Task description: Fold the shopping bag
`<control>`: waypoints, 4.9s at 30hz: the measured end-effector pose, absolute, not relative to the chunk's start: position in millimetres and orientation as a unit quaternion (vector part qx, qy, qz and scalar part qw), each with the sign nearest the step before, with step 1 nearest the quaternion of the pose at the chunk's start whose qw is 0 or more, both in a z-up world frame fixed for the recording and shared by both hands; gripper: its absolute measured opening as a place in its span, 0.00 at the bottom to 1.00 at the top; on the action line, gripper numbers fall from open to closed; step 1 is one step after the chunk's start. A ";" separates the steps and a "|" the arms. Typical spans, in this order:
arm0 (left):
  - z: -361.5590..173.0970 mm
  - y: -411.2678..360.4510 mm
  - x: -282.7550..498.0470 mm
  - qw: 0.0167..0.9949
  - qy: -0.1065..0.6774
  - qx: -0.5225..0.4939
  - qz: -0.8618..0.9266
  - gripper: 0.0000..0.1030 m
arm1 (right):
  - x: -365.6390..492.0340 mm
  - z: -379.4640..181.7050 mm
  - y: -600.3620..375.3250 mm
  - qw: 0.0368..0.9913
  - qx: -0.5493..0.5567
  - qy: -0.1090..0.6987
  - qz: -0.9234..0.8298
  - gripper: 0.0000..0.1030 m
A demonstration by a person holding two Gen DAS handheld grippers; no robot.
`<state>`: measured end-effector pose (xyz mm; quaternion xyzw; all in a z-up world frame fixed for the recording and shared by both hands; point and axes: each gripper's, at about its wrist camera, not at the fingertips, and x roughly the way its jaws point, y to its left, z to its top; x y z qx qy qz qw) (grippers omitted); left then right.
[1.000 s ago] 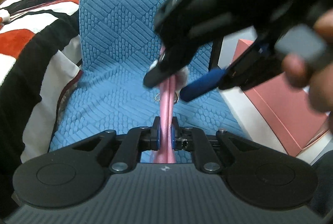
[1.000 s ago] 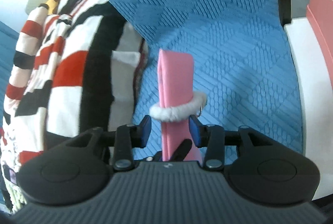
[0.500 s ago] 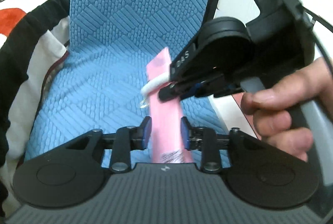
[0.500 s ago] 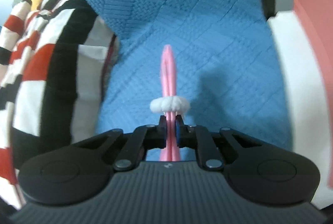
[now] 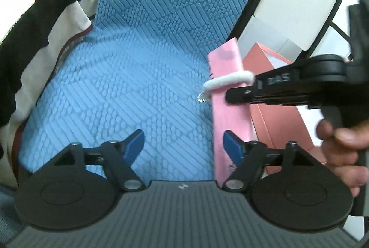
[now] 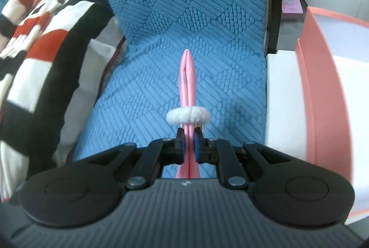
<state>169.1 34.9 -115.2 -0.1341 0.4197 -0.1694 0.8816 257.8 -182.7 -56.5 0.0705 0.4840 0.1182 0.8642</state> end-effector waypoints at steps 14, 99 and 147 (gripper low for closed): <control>-31.9 -22.2 183.3 0.886 0.419 -0.091 -0.173 0.95 | 237.3 14.3 -256.3 0.871 0.091 0.468 0.119 0.11; 51.3 -195.7 222.2 0.882 0.387 -0.029 -0.268 1.00 | 219.4 31.5 -427.5 0.914 0.087 0.393 -0.048 1.00; 84.6 -95.3 96.1 0.897 0.335 -0.024 -0.289 1.00 | 58.0 73.1 -332.9 0.932 0.064 0.342 -0.106 1.00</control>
